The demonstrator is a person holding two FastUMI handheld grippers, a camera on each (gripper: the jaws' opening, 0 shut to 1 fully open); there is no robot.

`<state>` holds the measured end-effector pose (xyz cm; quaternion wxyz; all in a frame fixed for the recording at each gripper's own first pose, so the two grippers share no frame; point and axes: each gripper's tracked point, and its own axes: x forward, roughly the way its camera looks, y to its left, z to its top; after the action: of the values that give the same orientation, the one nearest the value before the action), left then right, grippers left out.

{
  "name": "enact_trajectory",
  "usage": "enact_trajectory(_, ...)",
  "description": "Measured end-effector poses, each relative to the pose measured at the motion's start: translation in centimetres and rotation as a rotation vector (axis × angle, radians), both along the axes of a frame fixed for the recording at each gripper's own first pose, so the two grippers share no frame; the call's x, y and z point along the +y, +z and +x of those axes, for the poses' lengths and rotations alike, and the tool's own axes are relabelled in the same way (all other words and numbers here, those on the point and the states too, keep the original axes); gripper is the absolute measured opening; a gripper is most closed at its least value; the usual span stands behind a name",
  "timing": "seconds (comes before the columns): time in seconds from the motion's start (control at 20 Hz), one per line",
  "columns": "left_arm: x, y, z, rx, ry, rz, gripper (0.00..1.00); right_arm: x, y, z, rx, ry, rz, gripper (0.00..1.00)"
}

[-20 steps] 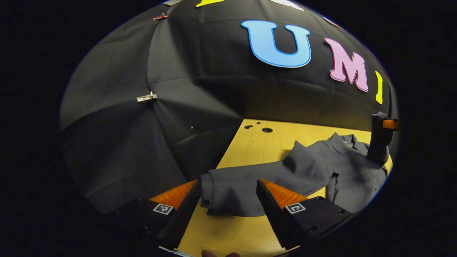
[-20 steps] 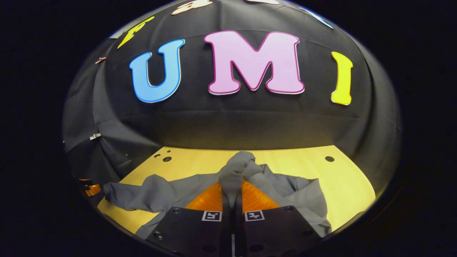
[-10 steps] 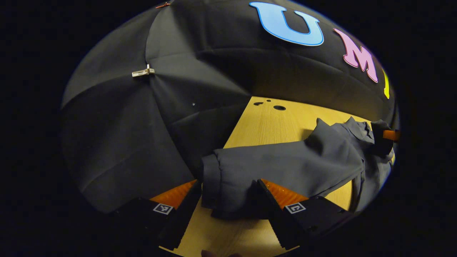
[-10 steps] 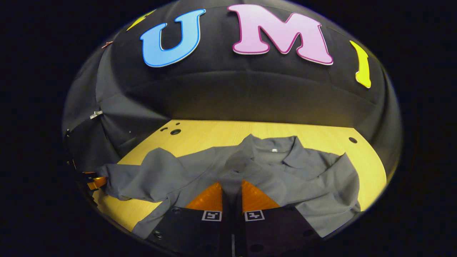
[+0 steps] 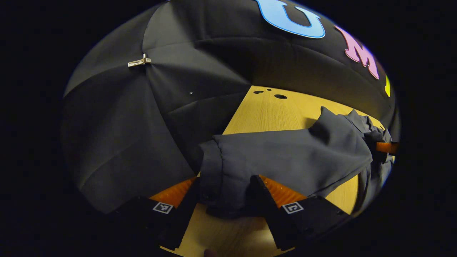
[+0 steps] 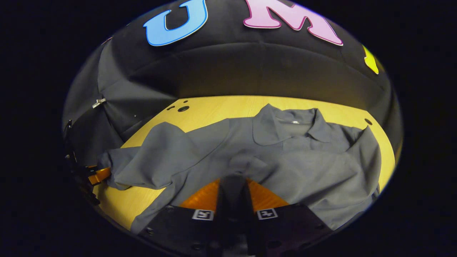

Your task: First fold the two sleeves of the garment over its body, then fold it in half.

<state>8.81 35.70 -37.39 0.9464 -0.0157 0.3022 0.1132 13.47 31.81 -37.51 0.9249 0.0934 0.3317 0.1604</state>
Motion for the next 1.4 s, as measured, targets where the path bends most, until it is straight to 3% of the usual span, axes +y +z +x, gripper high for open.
enact_trajectory(0.1,-0.8,-0.1,0.3,0.008,-0.024,0.006,0.89,1.0,1.1,-0.4,-0.014,0.015,0.031,0.65)
enact_trajectory(0.15,-1.1,0.0,0.5,0.010,-0.030,0.010,0.84,1.2,1.4,-0.6,-0.020,0.022,0.038,0.65)
enact_trajectory(0.2,-1.5,-0.1,0.4,0.012,-0.036,0.013,0.72,1.4,1.8,-0.9,-0.020,0.027,0.048,0.63)
enact_trajectory(0.25,-2.1,0.0,0.6,0.015,-0.052,0.014,0.67,1.5,2.1,-1.1,-0.021,0.033,0.057,0.67)
enact_trajectory(0.35,-2.6,0.1,0.9,0.015,-0.059,0.022,0.41,0.8,3.0,-1.4,-0.036,0.040,0.047,0.78)
enact_trajectory(0.4,-2.5,0.3,0.7,0.012,-0.051,0.025,0.29,0.1,3.5,-1.7,-0.044,0.038,0.042,0.66)
enact_trajectory(0.45,-2.6,0.4,0.9,0.008,-0.043,0.017,0.23,-0.5,4.1,-2.0,-0.052,0.036,0.044,0.79)
enact_trajectory(0.6,-2.2,3.7,0.4,-0.068,-0.018,0.041,0.15,-4.0,5.8,-2.7,-0.083,-0.001,0.017,0.80)
enact_trajectory(0.95,-4.0,11.5,-0.4,-0.167,-0.019,0.116,0.18,-15.5,8.2,-5.0,-0.125,-0.162,-0.048,0.80)
enact_trajectory(1.05,-5.1,14.0,-0.7,-0.199,-0.022,0.122,0.21,-19.2,9.0,-5.9,-0.136,-0.216,-0.055,0.80)
enact_trajectory(1.4,-12.6,22.3,-0.9,-0.317,-0.074,0.058,0.18,-29.4,8.5,-10.0,-0.124,-0.361,-0.082,0.81)
